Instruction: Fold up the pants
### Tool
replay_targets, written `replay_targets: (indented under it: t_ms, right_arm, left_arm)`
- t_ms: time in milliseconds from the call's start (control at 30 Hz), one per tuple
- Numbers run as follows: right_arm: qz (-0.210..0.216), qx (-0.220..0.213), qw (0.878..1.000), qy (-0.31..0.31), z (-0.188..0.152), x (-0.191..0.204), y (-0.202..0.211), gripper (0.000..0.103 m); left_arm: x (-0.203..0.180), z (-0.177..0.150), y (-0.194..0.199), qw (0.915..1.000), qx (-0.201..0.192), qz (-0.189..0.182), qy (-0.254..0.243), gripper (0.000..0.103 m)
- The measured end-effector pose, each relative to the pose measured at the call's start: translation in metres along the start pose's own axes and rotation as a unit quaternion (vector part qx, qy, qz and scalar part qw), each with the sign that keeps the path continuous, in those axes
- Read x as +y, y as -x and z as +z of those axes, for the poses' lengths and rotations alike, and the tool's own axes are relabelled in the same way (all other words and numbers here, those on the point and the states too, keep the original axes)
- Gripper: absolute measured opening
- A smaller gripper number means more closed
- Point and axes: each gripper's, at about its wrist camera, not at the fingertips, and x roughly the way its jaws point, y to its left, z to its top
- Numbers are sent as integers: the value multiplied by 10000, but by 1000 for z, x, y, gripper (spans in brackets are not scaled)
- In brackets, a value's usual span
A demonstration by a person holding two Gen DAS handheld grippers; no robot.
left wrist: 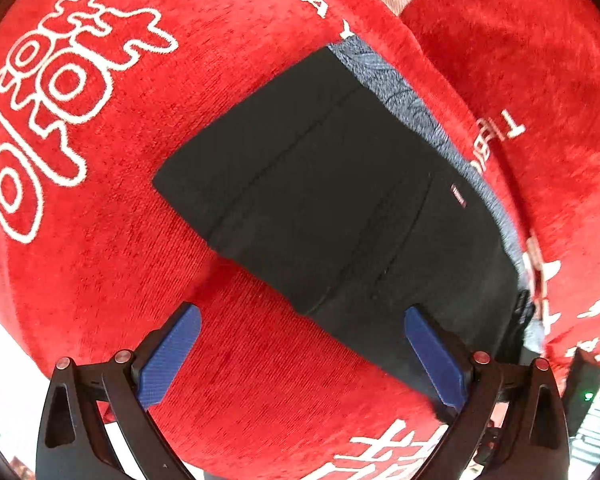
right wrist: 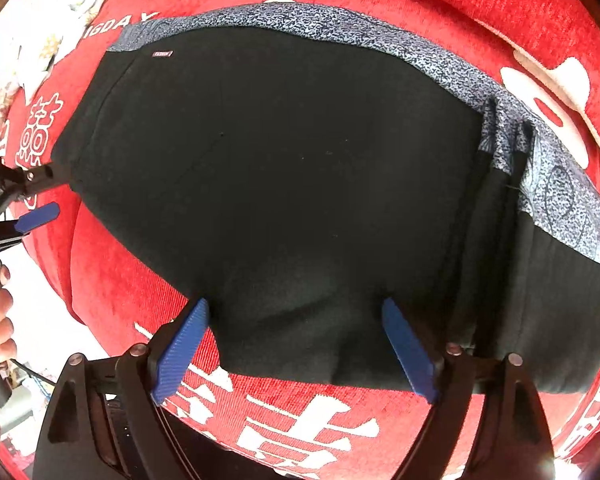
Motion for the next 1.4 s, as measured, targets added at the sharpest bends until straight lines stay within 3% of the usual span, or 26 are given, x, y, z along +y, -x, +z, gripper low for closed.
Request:
replay_targets:
  t_ms: [200, 400, 633, 800, 967, 1033, 1067, 1100, 1167, 1267, 1333, 1400]
  right_arm:
    - [-9, 10, 10000, 32, 0, 0, -1, 91]
    - [-43, -5, 10000, 52, -2, 6, -5, 94]
    - [-32, -17, 9999, 144, -4, 8, -6, 94]
    - [-41, 5, 9999, 148, -6, 12, -8, 94]
    - [-53, 5, 9999, 148, -7, 13, -9, 94]
    - [-78, -7, 9999, 128, -6, 15, -9, 94]
    - [-90, -16, 9999, 102, -5, 14, -7, 94]
    - [-92, -35, 9999, 73, -4, 14, -4, 94]
    - [-56, -184, 9998, 27, 1, 14, 7, 94]
    - [27, -440, 9990, 62, 14, 15, 27, 94]
    - [136, -593, 9981, 98, 27, 17, 41, 94]
    - [282, -687, 9972, 114, 45, 21, 53, 94]
  left_arm:
    - [10, 15, 10, 9980, 130, -613, 122, 102]
    - [-2, 13, 2, 9892, 227, -1410, 333, 102]
    - [-5, 25, -14, 9847, 131, -1641, 576, 102]
    - [-5, 27, -14, 9854, 53, -1555, 694, 102]
    - [-32, 19, 15, 9857, -448, -1611, 214, 102]
    - [-39, 19, 15, 9883, -510, -1432, 134, 98]
    - [-40, 20, 12, 9918, -482, -1173, 143, 84]
    - [-41, 21, 6, 9953, -407, -868, 128, 64]
    - [-37, 22, 0, 9984, -318, -456, 65, 41]
    - [-38, 18, 5, 9977, -481, -447, -188, 36]
    - [-54, 12, 10, 9947, -692, 20, -763, 36]
    - [-78, 2, 11, 9827, -946, 658, -1453, 36]
